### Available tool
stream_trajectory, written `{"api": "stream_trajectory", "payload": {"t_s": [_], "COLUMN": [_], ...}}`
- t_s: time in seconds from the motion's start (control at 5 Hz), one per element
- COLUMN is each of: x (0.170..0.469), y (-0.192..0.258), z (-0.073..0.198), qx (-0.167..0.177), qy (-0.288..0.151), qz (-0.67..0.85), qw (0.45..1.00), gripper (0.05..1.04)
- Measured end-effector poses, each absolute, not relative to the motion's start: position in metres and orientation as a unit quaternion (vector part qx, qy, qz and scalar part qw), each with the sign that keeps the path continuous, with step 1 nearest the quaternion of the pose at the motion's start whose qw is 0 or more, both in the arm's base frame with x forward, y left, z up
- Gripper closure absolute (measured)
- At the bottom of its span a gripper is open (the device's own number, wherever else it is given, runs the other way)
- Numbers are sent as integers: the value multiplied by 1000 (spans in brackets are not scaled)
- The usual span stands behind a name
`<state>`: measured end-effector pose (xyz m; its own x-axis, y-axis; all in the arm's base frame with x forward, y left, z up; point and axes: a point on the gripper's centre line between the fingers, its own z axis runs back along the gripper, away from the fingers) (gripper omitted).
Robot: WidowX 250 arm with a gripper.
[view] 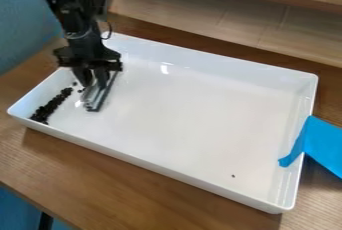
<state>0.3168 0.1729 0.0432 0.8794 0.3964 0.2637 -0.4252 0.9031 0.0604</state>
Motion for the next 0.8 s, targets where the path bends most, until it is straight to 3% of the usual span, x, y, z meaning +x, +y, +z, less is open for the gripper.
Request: {"api": "stream_trajectory", "payload": {"t_s": [0.4,0.6,0.8], "x": [307,305,300], "y": [206,202,190], "z": [48,50,69], "qx": [77,50,20], "qy": [-91,-84,-85], "qz": [195,194,195], "qw": [973,976,977], "gripper": [741,741,741]}}
